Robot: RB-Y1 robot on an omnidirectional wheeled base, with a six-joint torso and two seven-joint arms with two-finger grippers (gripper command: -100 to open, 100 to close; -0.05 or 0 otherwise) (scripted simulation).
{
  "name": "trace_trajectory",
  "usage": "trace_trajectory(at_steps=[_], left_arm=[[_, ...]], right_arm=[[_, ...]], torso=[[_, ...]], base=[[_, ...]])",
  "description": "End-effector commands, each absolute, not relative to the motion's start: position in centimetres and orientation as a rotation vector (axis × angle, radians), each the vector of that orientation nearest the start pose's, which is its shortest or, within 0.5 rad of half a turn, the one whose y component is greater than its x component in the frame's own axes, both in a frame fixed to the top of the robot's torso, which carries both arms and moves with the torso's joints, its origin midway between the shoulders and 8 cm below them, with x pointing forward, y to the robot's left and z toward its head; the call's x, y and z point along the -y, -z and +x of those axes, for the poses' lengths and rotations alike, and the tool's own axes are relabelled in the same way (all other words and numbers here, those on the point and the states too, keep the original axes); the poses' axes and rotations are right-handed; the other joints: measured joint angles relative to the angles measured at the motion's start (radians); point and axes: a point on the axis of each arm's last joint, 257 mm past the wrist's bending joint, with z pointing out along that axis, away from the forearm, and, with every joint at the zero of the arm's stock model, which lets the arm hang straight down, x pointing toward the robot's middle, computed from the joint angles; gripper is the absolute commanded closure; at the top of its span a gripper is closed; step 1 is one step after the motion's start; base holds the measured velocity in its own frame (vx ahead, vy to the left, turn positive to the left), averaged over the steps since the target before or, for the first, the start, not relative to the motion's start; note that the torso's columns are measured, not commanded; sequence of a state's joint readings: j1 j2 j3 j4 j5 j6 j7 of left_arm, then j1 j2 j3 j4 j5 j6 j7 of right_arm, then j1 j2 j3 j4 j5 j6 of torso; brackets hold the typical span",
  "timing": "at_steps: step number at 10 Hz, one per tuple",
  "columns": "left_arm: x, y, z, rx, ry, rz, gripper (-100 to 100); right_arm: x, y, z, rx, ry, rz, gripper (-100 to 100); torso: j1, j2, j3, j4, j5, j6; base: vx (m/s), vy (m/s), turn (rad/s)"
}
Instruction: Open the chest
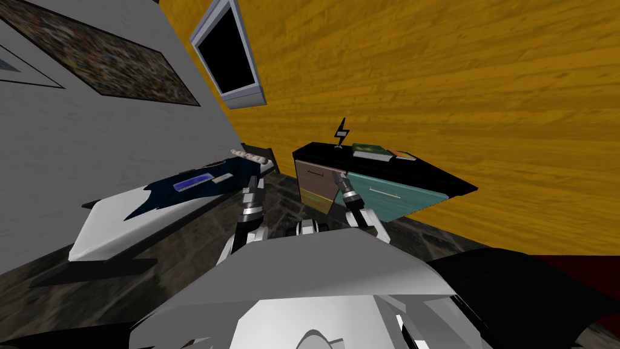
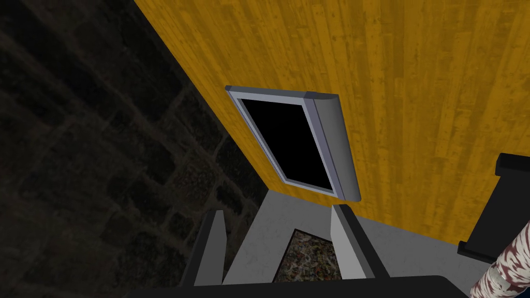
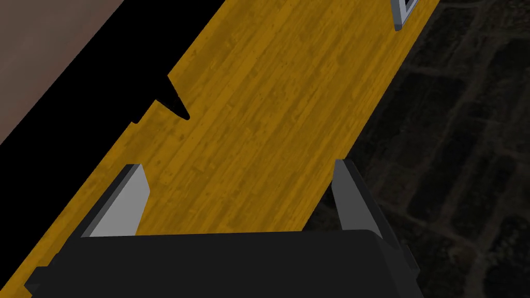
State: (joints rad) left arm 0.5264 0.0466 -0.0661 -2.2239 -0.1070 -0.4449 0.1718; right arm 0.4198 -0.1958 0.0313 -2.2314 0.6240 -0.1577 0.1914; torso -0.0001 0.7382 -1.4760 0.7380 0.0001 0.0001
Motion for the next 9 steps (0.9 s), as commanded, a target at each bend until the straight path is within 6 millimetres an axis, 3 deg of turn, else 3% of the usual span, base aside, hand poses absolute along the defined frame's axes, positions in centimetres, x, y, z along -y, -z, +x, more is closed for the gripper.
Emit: trace_trajectory(at_steps=[1,2,3,4,5,6,9], left_arm=[[-24.7,2.4,36.5,-0.767,1.414,-0.753,0],[-24.7,2.4,36.5,-0.767,1.414,-0.753,0],[-24.7,2.4,36.5,-0.767,1.414,-0.752,0],[-24.7,2.4,36.5,-0.767,1.414,-0.753,0],[-24.7,2.4,36.5,-0.767,1.414,-0.752,0],[-24.7,2.4,36.5,-0.767,1.414,-0.753,0],[-24.7,2.4,36.5,-0.767,1.414,-0.752,0]], right_arm=[[24.9,7.8,41.9,-1.275,-0.430,0.187,-100],[24.9,7.9,41.9,-1.276,-0.421,0.180,-100],[26.0,9.4,42.5,-1.318,-0.322,0.159,-100],[26.0,9.4,42.5,-1.321,-0.300,0.140,-100],[27.2,10.8,43.0,-1.359,-0.207,0.124,-100],[27.2,10.9,43.0,-1.361,-0.182,0.103,-100],[29.5,13.4,43.7,-1.428,0.025,0.036,-100]], torso=[[0.000,-0.001,0.000,0.000,0.000,0.000],[0.000,0.000,0.000,0.000,0.000,0.000],[-0.001,0.001,0.001,0.000,0.000,0.000],[0.000,0.000,0.000,0.000,0.000,0.000],[0.000,0.000,0.000,0.000,0.000,0.000],[0.001,-0.001,0.000,0.000,0.000,0.000],[0.000,0.000,0.000,0.000,0.000,0.000]], base=[[0.035,0.033,-0.017],[0.013,0.013,0.002],[0.019,0.026,-0.025],[0.021,0.027,-0.020],[0.031,0.036,-0.024],[0.039,0.033,-0.015],[0.037,0.041,-0.017]])
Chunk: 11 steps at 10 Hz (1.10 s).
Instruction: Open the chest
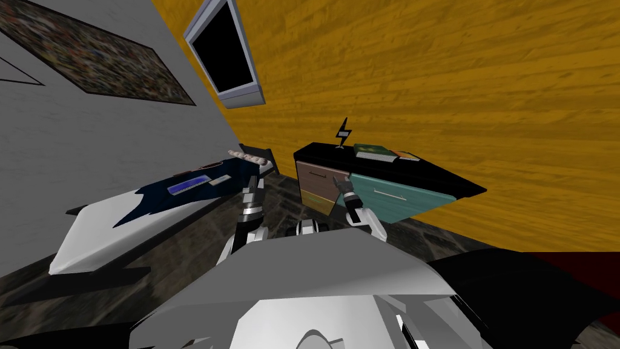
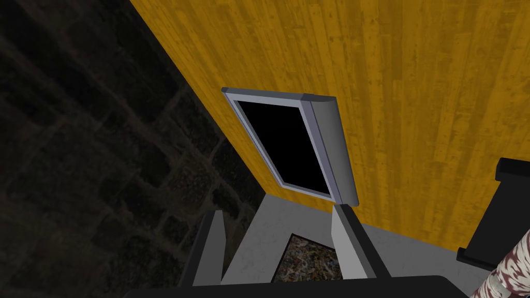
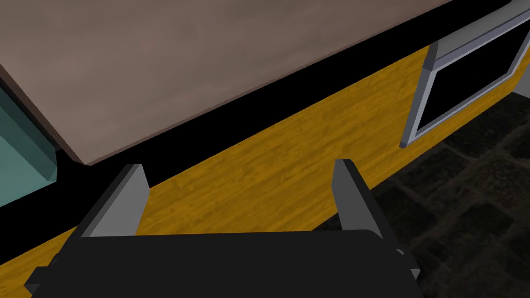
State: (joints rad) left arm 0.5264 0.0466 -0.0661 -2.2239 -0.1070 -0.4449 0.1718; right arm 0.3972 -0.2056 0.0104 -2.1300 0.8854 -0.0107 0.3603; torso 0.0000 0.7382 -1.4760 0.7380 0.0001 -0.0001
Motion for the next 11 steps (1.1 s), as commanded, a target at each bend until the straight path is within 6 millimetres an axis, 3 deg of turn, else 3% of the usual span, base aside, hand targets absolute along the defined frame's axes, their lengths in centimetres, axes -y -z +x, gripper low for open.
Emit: trace_trajectory(at_steps=[1,2,7,11], left_arm=[[-24.7,2.4,36.5,-0.767,1.414,-0.753,0],[-24.7,2.4,36.5,-0.767,1.414,-0.752,0],[-24.7,2.4,36.5,-0.767,1.414,-0.752,0],[-24.7,2.4,36.5,-0.767,1.414,-0.753,0]], right_arm=[[29.7,13.5,43.7,-1.431,0.058,0.022,-100],[29.8,13.5,43.7,-1.431,0.066,0.015,-100],[33.6,16.6,44.3,-1.508,0.381,-0.086,-100],[34.8,17.2,44.3,-1.517,0.523,-0.156,-100]], torso=[[0.001,0.000,0.000,0.000,0.000,0.000],[0.000,0.000,0.000,0.000,0.000,0.000],[0.000,-0.001,0.000,0.000,0.000,0.000],[0.000,0.000,0.000,0.000,0.000,0.000]], base=[[0.028,0.043,-0.012],[0.009,0.016,0.001],[0.027,0.040,-0.007],[0.019,0.038,0.000]])
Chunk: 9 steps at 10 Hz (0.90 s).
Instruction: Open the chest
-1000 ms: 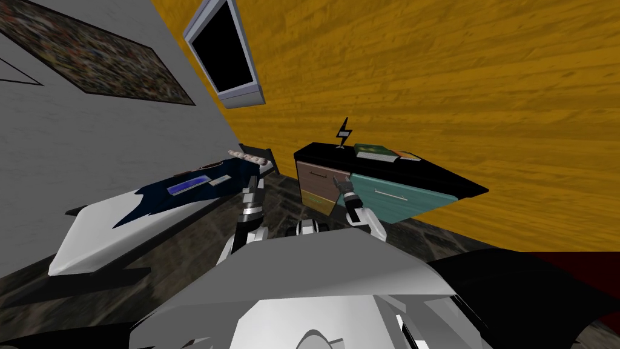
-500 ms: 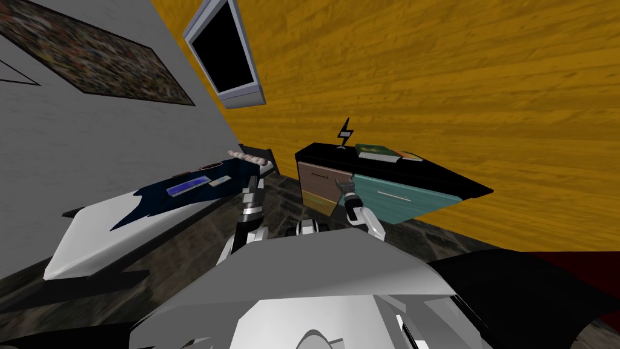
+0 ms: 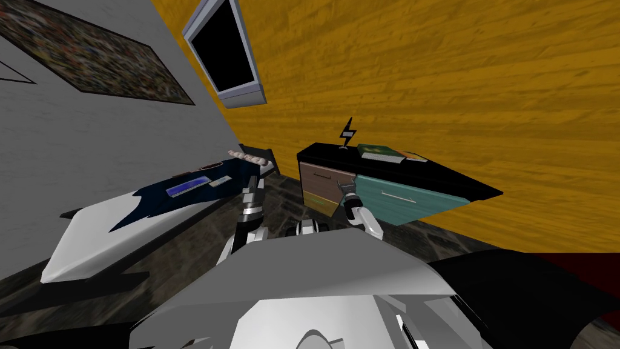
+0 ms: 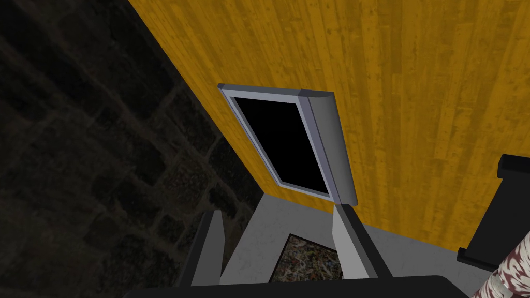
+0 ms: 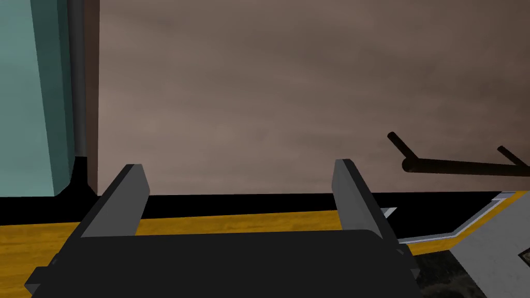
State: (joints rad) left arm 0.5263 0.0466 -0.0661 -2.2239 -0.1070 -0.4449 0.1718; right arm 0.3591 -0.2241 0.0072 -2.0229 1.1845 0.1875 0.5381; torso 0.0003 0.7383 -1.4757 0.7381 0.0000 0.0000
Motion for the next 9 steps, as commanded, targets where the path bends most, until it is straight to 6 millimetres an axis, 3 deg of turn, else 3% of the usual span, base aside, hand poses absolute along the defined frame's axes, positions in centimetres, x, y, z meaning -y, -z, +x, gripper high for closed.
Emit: trace_trajectory(at_steps=[1,9], left_arm=[[-24.7,2.4,36.5,-0.767,1.414,-0.752,0],[-24.7,2.4,36.5,-0.767,1.414,-0.752,0]], right_arm=[[35.9,17.9,44.3,-1.534,0.606,-0.179,-100],[39.3,19.2,44.2,-1.546,0.989,-0.339,-100]], torso=[[0.000,0.000,0.000,0.000,0.000,0.000],[-0.001,0.000,0.000,0.000,0.000,0.000]], base=[[0.019,0.051,0.008],[0.025,0.059,0.013]])
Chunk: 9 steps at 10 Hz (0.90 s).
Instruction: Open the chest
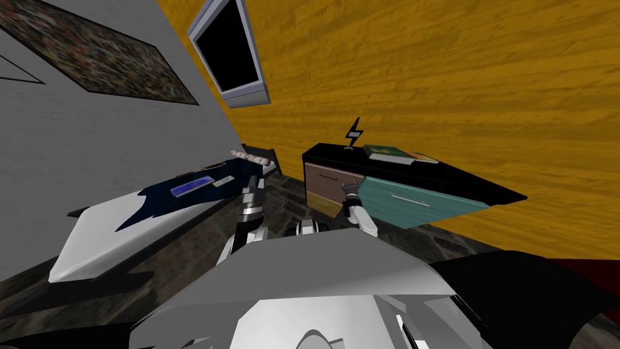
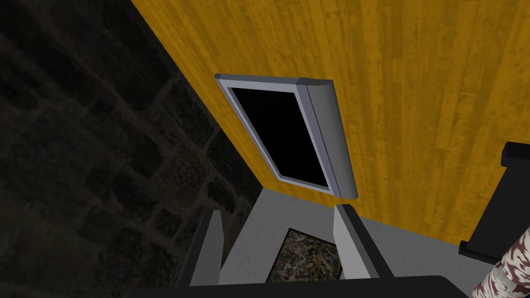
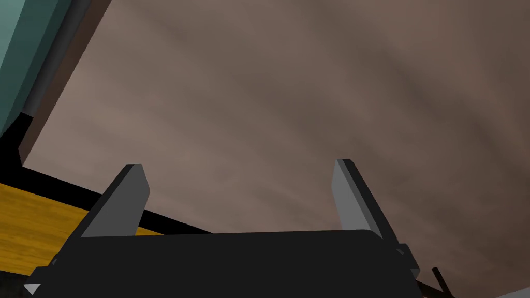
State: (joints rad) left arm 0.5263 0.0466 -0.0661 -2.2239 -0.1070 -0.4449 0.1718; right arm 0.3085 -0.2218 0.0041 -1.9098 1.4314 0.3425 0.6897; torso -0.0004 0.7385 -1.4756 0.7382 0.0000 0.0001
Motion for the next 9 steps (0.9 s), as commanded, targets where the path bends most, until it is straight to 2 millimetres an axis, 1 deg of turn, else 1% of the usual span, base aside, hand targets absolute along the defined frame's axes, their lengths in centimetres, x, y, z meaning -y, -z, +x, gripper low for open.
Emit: trace_trajectory(at_steps=[1,2,3,4,5,7,8,9], left_arm=[[-24.7,2.4,36.5,-0.767,1.414,-0.752,0],[-24.7,2.4,36.5,-0.767,1.414,-0.752,0],[-24.7,2.4,36.5,-0.767,1.414,-0.752,0],[-24.7,2.4,36.5,-0.767,1.414,-0.752,0],[-24.7,2.4,36.5,-0.767,1.414,-0.752,0],[-24.7,2.4,36.5,-0.767,1.414,-0.752,0],[-24.7,2.4,36.5,-0.767,1.414,-0.753,0],[-24.7,2.4,36.5,-0.767,1.414,-0.752,0]], right_arm=[[39.3,19.0,44.2,-1.537,1.008,-0.354,-100],[39.9,19.4,44.2,-1.540,1.077,-0.378,-100],[39.9,19.2,44.2,-1.533,1.090,-0.389,-100],[40.3,19.4,44.2,-1.533,1.157,-0.415,-100],[40.3,19.3,44.2,-1.528,1.165,-0.421,-100],[40.8,19.7,44.2,-1.522,1.290,-0.472,-100],[40.8,19.5,44.2,-1.515,1.299,-0.479,-100],[40.9,19.6,44.3,-1.509,1.356,-0.504,-100]], torso=[[0.001,-0.001,-0.001,0.000,0.000,0.000],[0.000,-0.001,-0.001,0.000,0.000,0.000],[0.001,-0.001,0.000,0.000,0.000,0.000],[0.000,0.000,0.000,0.000,0.000,0.000],[0.001,0.000,0.000,0.000,0.000,0.000],[0.000,-0.001,-0.001,0.000,0.000,0.000],[0.003,-0.001,-0.001,0.000,0.001,0.000],[0.000,0.000,0.000,0.000,0.000,0.000]], base=[[0.024,0.058,0.016],[0.023,0.071,0.036],[0.018,0.060,0.013],[0.019,0.068,0.026],[0.017,0.056,0.020],[0.028,0.086,0.054],[0.022,0.080,0.020],[0.024,0.070,0.037]])
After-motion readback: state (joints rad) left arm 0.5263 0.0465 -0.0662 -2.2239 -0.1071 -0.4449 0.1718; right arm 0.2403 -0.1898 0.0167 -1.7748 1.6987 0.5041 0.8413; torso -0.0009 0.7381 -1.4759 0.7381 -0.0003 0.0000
